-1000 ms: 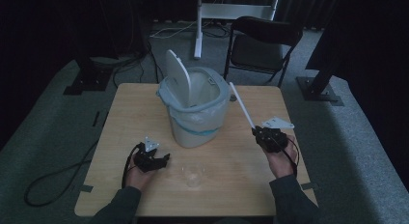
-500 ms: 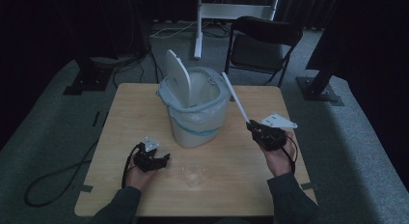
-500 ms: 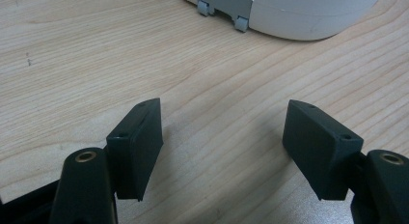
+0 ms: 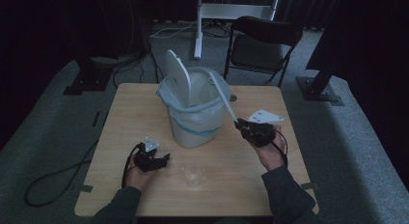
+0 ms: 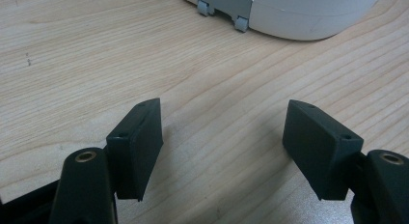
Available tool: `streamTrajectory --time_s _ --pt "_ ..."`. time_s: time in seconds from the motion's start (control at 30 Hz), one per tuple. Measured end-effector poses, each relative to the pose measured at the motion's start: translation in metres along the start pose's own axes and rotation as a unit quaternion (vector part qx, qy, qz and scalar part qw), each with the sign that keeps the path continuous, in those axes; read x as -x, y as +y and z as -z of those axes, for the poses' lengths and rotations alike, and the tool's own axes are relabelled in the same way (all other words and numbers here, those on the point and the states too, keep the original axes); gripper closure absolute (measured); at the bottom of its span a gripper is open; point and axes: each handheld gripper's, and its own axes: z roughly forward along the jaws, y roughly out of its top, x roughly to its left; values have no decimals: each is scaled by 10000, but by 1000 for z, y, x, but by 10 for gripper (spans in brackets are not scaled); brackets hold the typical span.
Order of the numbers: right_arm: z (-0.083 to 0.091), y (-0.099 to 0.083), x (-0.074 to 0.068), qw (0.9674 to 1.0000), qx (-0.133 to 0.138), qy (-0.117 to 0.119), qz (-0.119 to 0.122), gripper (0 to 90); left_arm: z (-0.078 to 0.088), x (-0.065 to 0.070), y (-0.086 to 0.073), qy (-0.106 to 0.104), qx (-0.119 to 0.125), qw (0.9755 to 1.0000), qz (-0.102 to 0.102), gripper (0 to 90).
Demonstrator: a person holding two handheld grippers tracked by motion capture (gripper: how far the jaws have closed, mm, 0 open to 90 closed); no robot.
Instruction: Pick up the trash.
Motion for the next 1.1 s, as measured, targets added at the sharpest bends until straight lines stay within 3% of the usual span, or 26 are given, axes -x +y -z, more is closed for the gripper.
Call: streamTrajectory --time_s 0.37,1.1 --pt "-22 12 -3 9993 -296 49 226 792 0 0 0 -2 -4 10000 -6 307" --pt "-13 27 0 9994 17 -104 334 794 0 0 0 1 -6 10000 -14 307"
